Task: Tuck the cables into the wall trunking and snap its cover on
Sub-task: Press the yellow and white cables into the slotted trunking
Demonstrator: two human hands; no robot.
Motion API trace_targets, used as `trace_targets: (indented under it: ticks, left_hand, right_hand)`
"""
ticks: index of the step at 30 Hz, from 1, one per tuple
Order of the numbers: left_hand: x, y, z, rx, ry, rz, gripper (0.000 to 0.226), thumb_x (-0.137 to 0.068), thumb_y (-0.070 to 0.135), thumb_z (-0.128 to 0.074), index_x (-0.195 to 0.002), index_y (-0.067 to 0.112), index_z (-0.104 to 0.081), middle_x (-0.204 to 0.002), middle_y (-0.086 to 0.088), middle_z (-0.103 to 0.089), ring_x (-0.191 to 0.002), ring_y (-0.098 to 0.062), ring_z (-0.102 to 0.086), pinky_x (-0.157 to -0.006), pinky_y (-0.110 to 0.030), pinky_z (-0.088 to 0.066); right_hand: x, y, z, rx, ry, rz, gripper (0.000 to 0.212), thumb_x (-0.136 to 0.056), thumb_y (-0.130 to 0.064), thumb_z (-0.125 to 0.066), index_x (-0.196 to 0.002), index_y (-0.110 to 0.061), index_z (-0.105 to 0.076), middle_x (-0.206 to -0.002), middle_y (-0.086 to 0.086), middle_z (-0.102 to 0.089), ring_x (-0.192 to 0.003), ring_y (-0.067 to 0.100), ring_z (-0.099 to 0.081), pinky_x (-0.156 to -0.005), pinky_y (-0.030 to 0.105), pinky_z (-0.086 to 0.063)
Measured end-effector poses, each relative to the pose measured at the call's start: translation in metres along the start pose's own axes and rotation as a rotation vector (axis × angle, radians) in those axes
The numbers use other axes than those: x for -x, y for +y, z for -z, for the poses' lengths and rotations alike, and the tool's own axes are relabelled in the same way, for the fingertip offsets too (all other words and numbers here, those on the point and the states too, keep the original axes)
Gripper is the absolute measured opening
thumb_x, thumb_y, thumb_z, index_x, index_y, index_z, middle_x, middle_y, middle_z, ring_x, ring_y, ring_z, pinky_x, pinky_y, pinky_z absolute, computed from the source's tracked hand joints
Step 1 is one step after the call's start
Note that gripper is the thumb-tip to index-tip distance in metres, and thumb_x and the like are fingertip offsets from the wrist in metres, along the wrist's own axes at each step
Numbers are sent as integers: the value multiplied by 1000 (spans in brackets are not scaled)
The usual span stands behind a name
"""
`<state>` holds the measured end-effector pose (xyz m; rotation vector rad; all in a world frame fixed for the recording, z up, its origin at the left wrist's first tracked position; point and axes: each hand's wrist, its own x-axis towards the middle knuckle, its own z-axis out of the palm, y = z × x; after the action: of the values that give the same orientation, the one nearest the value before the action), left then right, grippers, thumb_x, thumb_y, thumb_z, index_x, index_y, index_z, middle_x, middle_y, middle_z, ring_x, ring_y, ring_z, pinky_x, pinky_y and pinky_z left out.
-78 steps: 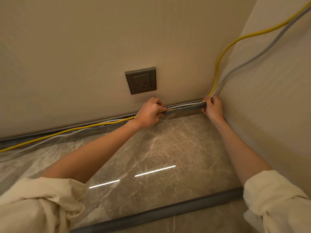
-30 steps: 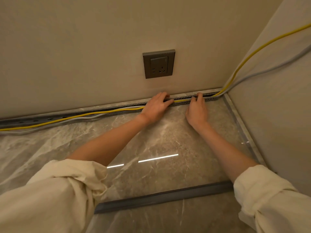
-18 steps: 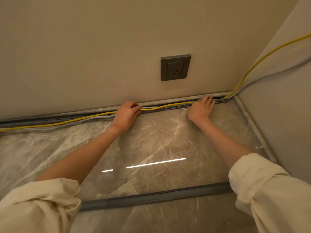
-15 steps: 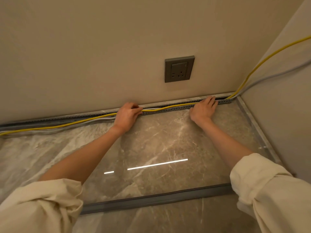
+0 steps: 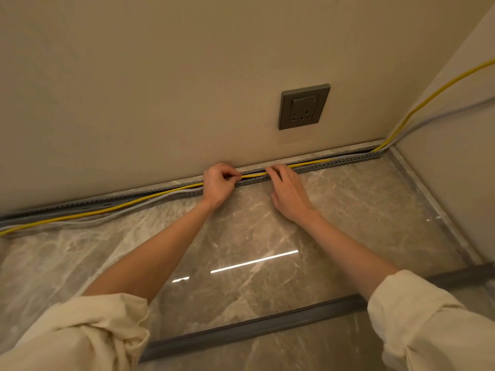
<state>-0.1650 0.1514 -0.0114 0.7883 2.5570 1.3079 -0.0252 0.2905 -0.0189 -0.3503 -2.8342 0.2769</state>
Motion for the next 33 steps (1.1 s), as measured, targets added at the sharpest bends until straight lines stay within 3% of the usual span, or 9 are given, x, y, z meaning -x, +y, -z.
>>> trace_targets:
  ticks: [5,8,11,14,18,24,30,33]
  left_hand:
    - [7,-4,0,-101,-30,-102,9,-72,20,-76,-74,12,-75,-88,-7,-70,-89,-21,-62,-81,-27,-45]
    - [10,-7,9,-236,-117,-224,15,-76,24,-73,-87,13,-75,-97,-8,-65,-97,-25,-56,-85,-33,-43]
    - [16,-12,27,-354,-202,-324,28,-76,23,-73,-104,18,-72,-106,-10,-61,-104,-29,-51,-89,-39,-43]
    - [24,-23,50,-401,-193,-361,33,-74,14,-73,-107,16,-70,-112,-14,-59,-107,-32,-52,-90,-41,-43]
    - [31,-39,82,-371,-123,-311,31,-72,7,-74,-102,8,-70,-110,-15,-61,-105,-32,-56,-88,-39,-45]
    - [36,-69,131,-351,-37,-274,20,-79,18,-72,-96,8,-73,-102,-10,-69,-94,-27,-64,-81,-37,-50]
    - [40,-90,149,-328,-38,-238,10,-80,12,-70,-88,8,-76,-96,-8,-75,-88,-24,-69,-81,-33,-52]
    - [37,-88,143,-251,16,-130,6,-76,10,-72,-81,10,-77,-88,-8,-76,-83,-21,-69,-77,-29,-50]
  right_hand:
    - [-2,-9,-4,102,-63,-56,41,-79,-4,-54,-120,-3,-52,-120,17,-53,-114,34,-49,-97,41,-41]
    - [-10,-16,0,139,-102,-100,31,-82,-11,-55,-112,-4,-55,-114,16,-54,-107,34,-50,-91,41,-41]
    - [-17,-20,3,128,-104,-143,31,-88,-29,-58,-104,-3,-58,-107,17,-56,-101,35,-53,-85,43,-43]
    - [-23,-25,3,141,-106,-199,26,-95,-25,-50,-103,-2,-61,-106,16,-59,-102,34,-54,-84,42,-43]
    - [-35,-38,2,211,-134,-288,17,-90,-6,-53,-104,-2,-63,-107,16,-61,-105,33,-55,-89,40,-42]
    - [-43,-47,-1,227,-118,-369,23,-93,-6,-46,-107,1,-63,-111,20,-60,-108,36,-53,-92,43,-39]
    - [-38,-50,-5,268,-67,-398,23,-90,-2,-44,-106,4,-61,-108,23,-58,-107,38,-50,-91,43,-38]
    - [-30,-59,-10,253,17,-408,22,-87,4,-46,-106,5,-56,-108,23,-56,-105,37,-49,-89,42,-39]
